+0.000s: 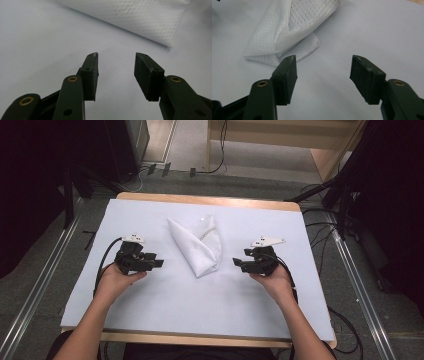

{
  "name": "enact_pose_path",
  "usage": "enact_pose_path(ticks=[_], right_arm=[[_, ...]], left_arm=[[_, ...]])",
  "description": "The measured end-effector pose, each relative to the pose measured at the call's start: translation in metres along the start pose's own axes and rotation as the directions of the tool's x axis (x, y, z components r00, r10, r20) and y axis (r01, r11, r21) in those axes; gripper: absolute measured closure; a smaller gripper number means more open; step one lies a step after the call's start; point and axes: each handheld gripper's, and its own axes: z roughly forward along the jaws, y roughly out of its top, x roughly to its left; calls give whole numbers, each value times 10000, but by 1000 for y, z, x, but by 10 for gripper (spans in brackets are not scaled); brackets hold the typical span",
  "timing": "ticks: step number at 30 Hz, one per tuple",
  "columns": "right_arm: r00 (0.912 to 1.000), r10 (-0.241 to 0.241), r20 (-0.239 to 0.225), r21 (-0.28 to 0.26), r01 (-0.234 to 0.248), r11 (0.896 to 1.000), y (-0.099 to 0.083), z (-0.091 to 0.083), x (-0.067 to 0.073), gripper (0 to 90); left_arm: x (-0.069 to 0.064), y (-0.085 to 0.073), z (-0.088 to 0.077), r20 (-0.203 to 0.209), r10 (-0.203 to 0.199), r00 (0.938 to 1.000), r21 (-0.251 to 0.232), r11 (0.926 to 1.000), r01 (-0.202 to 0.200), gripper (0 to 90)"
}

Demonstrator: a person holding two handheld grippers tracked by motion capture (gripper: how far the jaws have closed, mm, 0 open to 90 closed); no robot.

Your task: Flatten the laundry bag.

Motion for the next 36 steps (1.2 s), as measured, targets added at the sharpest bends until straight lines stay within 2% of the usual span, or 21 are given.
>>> enact_pose_path(ticks=[1, 2, 3, 4, 5, 7, 12, 22, 26, 31, 36], right_arm=[[10000, 35, -75, 69, -34, 10000, 1, 1, -1, 420], [9999, 106, -111, 159, -104, 9998, 1, 1, -1, 422], [9999, 106, -111, 159, -104, 9998, 1, 1, -1, 422], [9998, 146, -160, 203, -142, 9997, 1, 2, -1, 422], [9998, 183, -120, 332, -179, 9993, 1, 2, -1, 419], [9998, 190, -94, 364, -187, 9992, 0, 2, -1, 420], [9999, 167, -22, 376, -166, 9992, 0, 2, -1, 435], [9996, 275, 29, 436, -276, 9987, -1, 3, -2, 435], [9998, 185, 58, 386, -187, 9991, 0, 2, -2, 436], [9996, 254, -119, 381, -249, 9990, -1, 2, -3, 445], [9996, 253, -146, 470, -246, 9986, -1, 3, -2, 445]], left_arm=[[1, 1, 0, 29, -18, 10000, 45, 10000, 18, 488], [2, 2, 1, 111, -427, 9990, 270, 9987, 424, 463], [2, 2, 1, 111, -427, 9990, 270, 9987, 424, 460], [4, 3, 2, 278, -762, 9967, 450, 9962, 749, 460], [5, 2, 3, 352, -813, 9961, 471, 9957, 796, 434], [6, 2, 4, 279, -678, 9973, 435, 9968, 665, 418], [6, 3, 5, 330, -652, 9973, 274, 9976, 643, 365], [7, 3, 4, 184, -560, 9983, 187, 9983, 557, 337], [8, 2, 4, 215, -510, 9985, 278, 9983, 504, 336], [7, 2, 6, 109, -318, 9994, 372, 9988, 314, 337], [8, 1, 6, -14, -330, 9995, 469, 9984, 330, 338]])
